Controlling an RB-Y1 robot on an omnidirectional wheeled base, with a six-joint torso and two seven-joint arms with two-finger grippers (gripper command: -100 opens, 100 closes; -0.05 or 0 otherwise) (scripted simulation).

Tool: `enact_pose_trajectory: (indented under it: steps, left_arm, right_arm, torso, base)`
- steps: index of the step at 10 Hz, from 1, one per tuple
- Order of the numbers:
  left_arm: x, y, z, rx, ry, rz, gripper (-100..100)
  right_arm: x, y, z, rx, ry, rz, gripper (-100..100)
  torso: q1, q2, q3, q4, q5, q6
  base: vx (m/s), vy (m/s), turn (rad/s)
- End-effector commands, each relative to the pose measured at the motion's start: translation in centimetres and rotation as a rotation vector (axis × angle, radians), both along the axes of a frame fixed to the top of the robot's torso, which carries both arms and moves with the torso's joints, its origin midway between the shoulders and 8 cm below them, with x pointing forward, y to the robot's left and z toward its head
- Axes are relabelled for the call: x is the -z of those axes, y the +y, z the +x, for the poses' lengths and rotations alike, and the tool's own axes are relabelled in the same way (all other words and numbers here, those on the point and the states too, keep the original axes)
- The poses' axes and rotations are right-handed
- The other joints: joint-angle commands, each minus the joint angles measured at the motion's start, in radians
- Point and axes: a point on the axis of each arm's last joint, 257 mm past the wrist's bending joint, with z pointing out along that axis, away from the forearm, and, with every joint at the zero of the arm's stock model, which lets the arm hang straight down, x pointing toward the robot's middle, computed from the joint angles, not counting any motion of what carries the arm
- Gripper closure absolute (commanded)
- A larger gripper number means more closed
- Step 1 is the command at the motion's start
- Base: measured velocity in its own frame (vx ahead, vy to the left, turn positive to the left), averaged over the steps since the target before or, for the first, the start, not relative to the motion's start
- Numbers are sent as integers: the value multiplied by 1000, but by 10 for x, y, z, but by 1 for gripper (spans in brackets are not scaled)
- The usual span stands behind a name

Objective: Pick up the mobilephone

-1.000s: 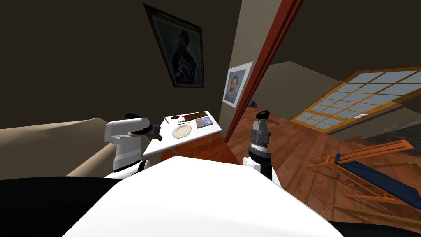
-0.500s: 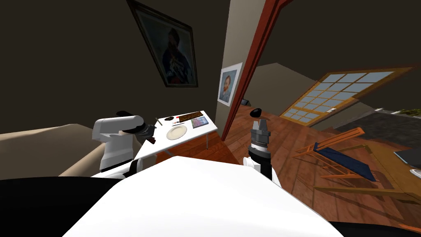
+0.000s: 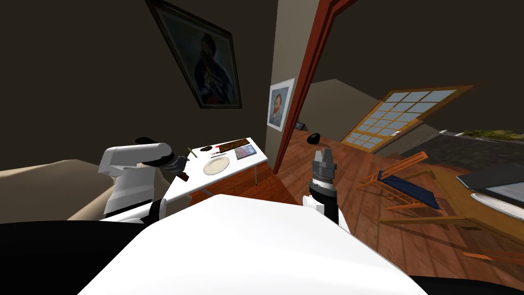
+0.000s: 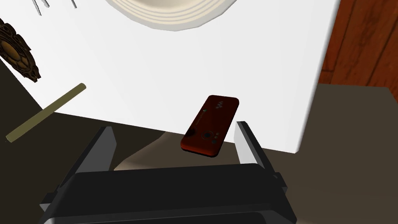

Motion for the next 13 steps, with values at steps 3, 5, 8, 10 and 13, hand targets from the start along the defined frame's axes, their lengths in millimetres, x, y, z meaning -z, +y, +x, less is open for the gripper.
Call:
enact_pose_trajectory:
  steps: [3, 5, 8, 10, 13]
  left_arm:
    - [6, 15, -15, 22, 58, -3, -100]
    - [11, 22, -26, 37, 99, -10, -100]
    - [19, 28, -45, 59, 169, -30, -100]
    - [26, 29, -66, 76, 245, -65, -100]
    - [29, 25, -88, 83, 326, -115, -100]
  right_arm:
    - [0, 0, 0, 0, 0, 0, 0]
    - [0, 0, 0, 0, 0, 0, 0]
    - [0, 0, 0, 0, 0, 0, 0]
    - [0, 0, 0, 0, 0, 0, 0]
    - [0, 0, 0, 0, 0, 0, 0]
  torso:
    - [1, 0, 0, 0, 0, 0]
    - [2, 0, 0, 0, 0, 0]
    - [4, 0, 0, 0, 1, 0]
    - [5, -2, -1, 0, 1, 0]
    - [5, -4, -2, -1, 1, 0]
  base:
    - [-26, 8, -66]
    - [-23, 31, -51]
    - [-16, 48, -49]
    - [19, 72, -73]
    - [31, 55, -56]
